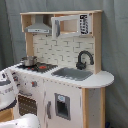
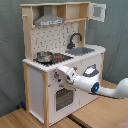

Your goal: Play with the kitchen

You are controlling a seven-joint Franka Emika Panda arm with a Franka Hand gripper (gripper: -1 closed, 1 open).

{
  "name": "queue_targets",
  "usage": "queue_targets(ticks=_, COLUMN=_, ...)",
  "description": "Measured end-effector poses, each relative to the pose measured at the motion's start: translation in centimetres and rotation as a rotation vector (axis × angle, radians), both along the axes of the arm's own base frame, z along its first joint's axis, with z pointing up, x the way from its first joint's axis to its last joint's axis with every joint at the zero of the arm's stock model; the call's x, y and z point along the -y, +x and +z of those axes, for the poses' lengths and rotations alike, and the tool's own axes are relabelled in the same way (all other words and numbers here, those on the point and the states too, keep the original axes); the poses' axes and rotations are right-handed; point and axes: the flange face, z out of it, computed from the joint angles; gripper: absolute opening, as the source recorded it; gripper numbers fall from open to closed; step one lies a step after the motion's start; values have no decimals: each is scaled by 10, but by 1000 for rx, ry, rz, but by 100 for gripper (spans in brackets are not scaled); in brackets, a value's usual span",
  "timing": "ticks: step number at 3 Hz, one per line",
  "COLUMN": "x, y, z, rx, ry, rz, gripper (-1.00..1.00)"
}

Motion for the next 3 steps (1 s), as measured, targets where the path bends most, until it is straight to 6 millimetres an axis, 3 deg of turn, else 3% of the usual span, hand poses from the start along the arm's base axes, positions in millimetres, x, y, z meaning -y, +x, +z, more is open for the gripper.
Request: queue_targets(ticks=3, x=-3, y=-1, z=4, rx=54, ry=-382, rz=3, gripper=-100)
